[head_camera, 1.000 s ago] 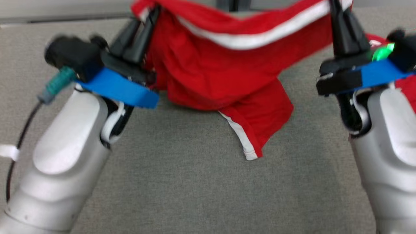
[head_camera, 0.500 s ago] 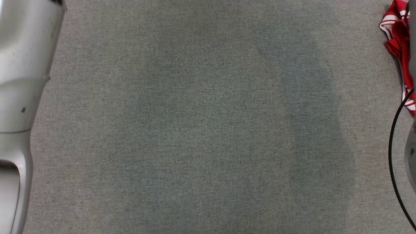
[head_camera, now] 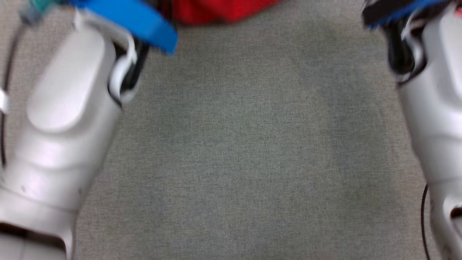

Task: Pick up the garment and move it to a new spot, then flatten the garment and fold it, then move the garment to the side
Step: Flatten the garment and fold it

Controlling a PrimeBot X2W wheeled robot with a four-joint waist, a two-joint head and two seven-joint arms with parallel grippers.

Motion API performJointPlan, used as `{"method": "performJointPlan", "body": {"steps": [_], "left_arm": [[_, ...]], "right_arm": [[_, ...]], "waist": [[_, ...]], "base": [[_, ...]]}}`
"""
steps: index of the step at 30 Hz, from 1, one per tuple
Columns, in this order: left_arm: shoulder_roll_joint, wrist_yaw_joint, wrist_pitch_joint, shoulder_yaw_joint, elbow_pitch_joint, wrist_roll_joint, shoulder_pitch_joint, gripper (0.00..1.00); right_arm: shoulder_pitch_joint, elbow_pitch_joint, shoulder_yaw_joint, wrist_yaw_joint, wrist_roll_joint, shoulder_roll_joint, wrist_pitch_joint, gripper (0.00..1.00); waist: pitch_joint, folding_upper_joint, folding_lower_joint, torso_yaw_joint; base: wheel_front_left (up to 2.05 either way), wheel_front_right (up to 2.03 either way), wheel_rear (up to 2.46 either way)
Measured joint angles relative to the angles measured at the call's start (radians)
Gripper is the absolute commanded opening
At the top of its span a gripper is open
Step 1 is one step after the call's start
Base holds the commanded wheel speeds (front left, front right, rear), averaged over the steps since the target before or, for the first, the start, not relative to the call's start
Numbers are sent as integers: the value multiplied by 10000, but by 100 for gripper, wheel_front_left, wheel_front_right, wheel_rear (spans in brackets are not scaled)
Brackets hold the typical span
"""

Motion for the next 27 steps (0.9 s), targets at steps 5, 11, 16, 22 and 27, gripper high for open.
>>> {"method": "performJointPlan", "body": {"steps": [5,11,16,22,27], "left_arm": [[23,73,0,696,-869,552,2701,0],[-184,174,0,1250,-1927,1070,5983,0],[-322,155,-2,1241,-2497,1480,7795,0],[-313,98,0,936,-3043,1778,9208,0],[-46,98,0,926,-3505,1877,9996,0]], "right_arm": [[2458,-1340,-125,0,213,-67,-12,0],[5750,-2853,-267,2,121,-48,-13,0],[7855,-3664,-616,2,150,-61,-13,0],[9869,-4510,-1127,0,88,56,-12,0],[11189,-5381,-1367,2,-115,383,186,0]], "waist": [[-374,0,0,7],[-1096,0,-5,79],[-1640,0,-5,191],[-2203,0,-4,319],[-2502,0,-3,301]], "base": [[0,0,0],[0,0,0],[0,0,0],[0,0,0],[0,0,0]]}}
